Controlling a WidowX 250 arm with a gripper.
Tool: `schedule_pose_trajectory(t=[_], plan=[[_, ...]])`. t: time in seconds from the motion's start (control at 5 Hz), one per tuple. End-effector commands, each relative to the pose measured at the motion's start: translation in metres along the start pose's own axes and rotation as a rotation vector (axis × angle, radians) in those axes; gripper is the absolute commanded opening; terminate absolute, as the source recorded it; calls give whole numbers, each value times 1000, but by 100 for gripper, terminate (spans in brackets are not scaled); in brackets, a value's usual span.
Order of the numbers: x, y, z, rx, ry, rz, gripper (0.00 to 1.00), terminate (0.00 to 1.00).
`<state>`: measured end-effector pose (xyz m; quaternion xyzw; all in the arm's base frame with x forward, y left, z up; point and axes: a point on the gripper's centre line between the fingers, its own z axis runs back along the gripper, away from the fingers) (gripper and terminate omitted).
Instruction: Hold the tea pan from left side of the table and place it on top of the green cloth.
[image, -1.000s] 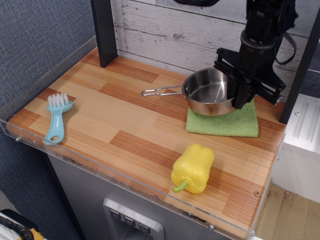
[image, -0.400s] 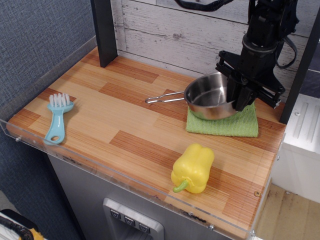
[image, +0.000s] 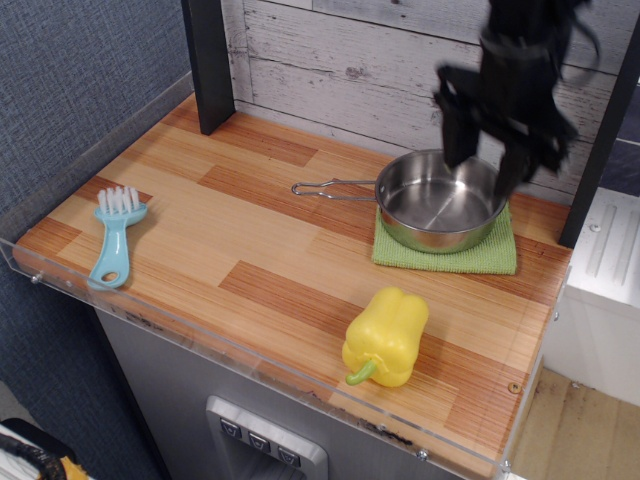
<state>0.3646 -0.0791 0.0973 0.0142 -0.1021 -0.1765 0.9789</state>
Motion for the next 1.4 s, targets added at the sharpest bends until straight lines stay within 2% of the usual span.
schedule_pose_trajectory(t=[0.0,0.2,0.4,0.8,1.0,1.2], plan=[[-51,64,77,47,-40,268,100,0],[-85,81,77,20,53,371,100,0],[-105,85,82,15,84,369,100,0],[-110,90,81,15,87,291,100,0],[-110,90,81,15,87,291,100,0],[-110,90,81,15,87,291,100,100]])
